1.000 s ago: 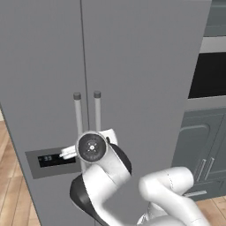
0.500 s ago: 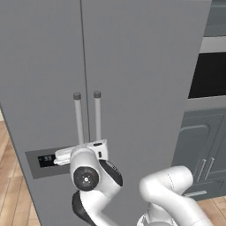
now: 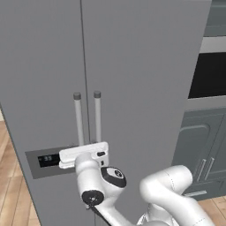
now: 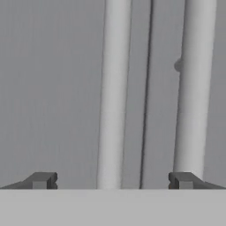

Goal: Open the freezer door, pick up the ice cube tray from the freezer, and place it on the dining counter.

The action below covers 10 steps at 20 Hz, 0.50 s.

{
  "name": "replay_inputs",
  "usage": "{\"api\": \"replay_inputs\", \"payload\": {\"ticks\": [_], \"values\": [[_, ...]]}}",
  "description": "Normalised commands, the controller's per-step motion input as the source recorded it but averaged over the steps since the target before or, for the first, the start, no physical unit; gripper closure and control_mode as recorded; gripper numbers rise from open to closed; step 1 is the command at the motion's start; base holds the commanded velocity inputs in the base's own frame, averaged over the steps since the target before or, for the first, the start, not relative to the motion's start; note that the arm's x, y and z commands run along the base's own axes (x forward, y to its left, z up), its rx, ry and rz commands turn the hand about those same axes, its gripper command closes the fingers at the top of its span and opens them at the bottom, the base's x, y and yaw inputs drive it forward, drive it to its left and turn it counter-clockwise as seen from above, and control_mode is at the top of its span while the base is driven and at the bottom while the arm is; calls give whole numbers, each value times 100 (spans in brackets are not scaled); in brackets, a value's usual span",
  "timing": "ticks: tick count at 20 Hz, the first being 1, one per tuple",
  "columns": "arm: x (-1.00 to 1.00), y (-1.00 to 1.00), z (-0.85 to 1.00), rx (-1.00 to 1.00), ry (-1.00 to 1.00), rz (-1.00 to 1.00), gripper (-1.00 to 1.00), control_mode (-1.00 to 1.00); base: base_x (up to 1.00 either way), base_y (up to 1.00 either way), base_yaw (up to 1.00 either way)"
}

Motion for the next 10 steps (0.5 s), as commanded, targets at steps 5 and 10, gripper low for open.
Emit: {"api": "replay_inputs", "payload": {"ticks": [5,10], "values": [[29,6,0,1,-12,0,-100,-100,0,0,0],[19,26,0,0,-3,0,-100,-100,0,0,0]]}}
